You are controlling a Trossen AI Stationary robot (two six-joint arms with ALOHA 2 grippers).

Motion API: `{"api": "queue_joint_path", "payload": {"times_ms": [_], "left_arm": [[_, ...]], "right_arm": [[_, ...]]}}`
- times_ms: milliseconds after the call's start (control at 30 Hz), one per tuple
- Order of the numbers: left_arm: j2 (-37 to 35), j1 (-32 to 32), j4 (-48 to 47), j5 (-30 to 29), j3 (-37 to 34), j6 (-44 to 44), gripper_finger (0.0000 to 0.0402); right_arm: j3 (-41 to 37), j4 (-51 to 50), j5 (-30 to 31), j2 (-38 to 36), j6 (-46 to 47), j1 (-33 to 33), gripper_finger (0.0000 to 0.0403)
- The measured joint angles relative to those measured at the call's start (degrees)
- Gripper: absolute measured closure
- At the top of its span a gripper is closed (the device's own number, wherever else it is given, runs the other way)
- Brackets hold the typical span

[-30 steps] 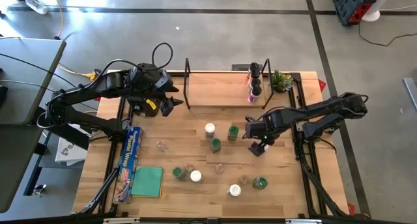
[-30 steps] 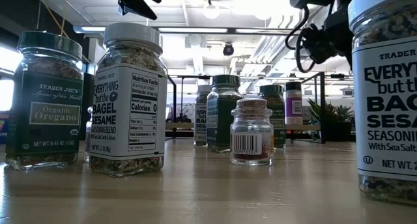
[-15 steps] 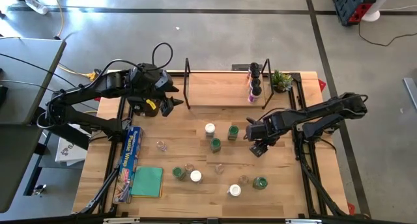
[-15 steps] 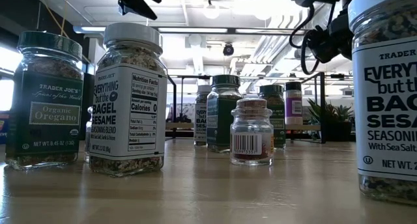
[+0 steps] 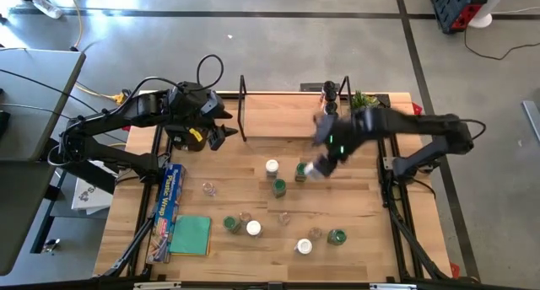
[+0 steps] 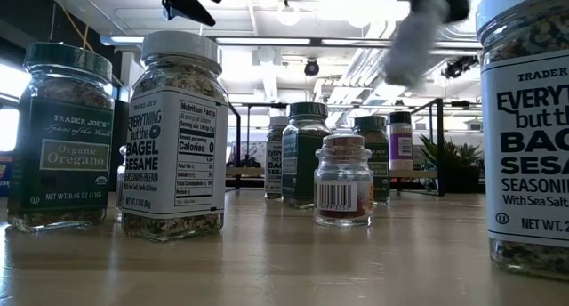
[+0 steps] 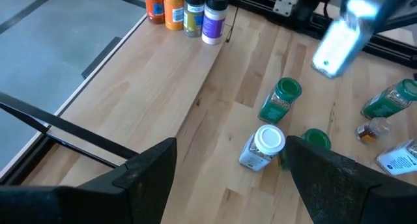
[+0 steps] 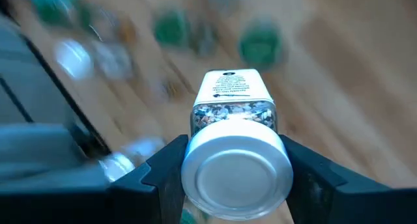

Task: Shelf spices
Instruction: Put the top right white spice bottle on the shelf

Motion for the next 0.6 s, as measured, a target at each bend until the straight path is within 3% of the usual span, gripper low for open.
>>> {"api": "queue_joint_path", "payload": {"times_ms": [333, 600], "left_arm": [[0.0, 0.0, 2.2, 0.0, 0.0, -2.1, 0.0119], [0.0, 0.0, 2.1, -0.6, 0.0, -2.6, 0.0119]], "right_arm": [[32.9, -14.5, 4.4, 20.5, -33.0, -19.3, 0.0212], [43.1, -14.2, 9.7, 36.3, -59.7, -29.6, 0.0212]]}}
